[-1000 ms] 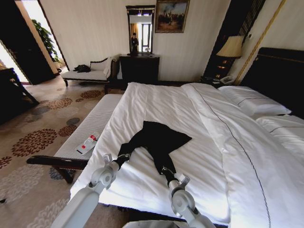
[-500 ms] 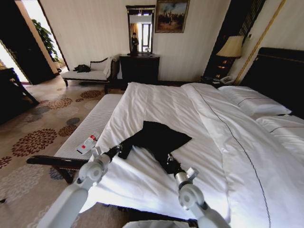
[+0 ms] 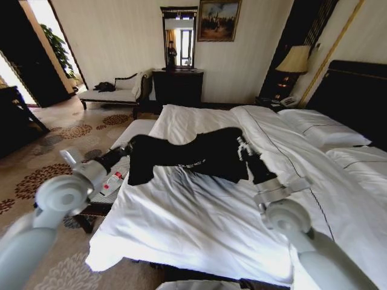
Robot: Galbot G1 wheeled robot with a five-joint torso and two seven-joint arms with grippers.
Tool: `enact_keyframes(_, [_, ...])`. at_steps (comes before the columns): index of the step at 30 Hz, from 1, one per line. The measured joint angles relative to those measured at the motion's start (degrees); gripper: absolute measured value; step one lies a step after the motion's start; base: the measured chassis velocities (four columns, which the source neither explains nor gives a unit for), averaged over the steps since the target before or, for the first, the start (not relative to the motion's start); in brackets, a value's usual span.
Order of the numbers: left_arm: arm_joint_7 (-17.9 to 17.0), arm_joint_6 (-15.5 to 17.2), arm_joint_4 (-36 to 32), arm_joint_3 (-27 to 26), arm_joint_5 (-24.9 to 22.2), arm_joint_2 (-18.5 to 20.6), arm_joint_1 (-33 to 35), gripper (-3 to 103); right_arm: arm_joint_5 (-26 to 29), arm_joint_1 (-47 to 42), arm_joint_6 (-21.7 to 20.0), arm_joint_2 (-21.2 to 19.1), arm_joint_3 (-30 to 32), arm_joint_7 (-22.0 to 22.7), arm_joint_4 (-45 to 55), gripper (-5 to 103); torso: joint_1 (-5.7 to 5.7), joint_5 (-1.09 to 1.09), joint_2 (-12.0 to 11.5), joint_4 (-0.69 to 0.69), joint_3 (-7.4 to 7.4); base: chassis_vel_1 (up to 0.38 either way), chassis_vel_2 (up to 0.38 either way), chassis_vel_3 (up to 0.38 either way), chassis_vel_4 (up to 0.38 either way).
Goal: Fold the clothes on the bed.
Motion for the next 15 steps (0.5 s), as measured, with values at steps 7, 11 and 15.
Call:
enact_keyframes(7, [-1.11, -2.42, -7.56, -22.11, -16.42, 5.74, 4.89, 2, 9.3, -10.06, 0.22, -6.89, 24.27, -1.23, 7.27, 0, -0.01, -0.02, 0.03, 0.01, -0.02, 0.0, 0.0, 0.0, 0.0])
enact_keyframes(11, [-1.09, -2.96, -10.45, -32.91, -25.01, 7.37, 6.97, 2, 16.72, -13.45, -2.21, -9.86, 41.57, -1.35, 7.31, 0, -0.01, 0.0, 0.02, -0.01, -0.02, 0.0, 0.0, 0.0, 0.0])
enact_keyframes(15, [-1.1, -1.72, -11.88, -40.7, -31.27, 7.82, 8.7, 2, 21.66, -14.79, -4.07, -13.83, 53.37, 0.12, 7.28, 0, -0.01, -0.01, 0.02, -0.01, -0.02, 0.0, 0.0, 0.0, 0.0])
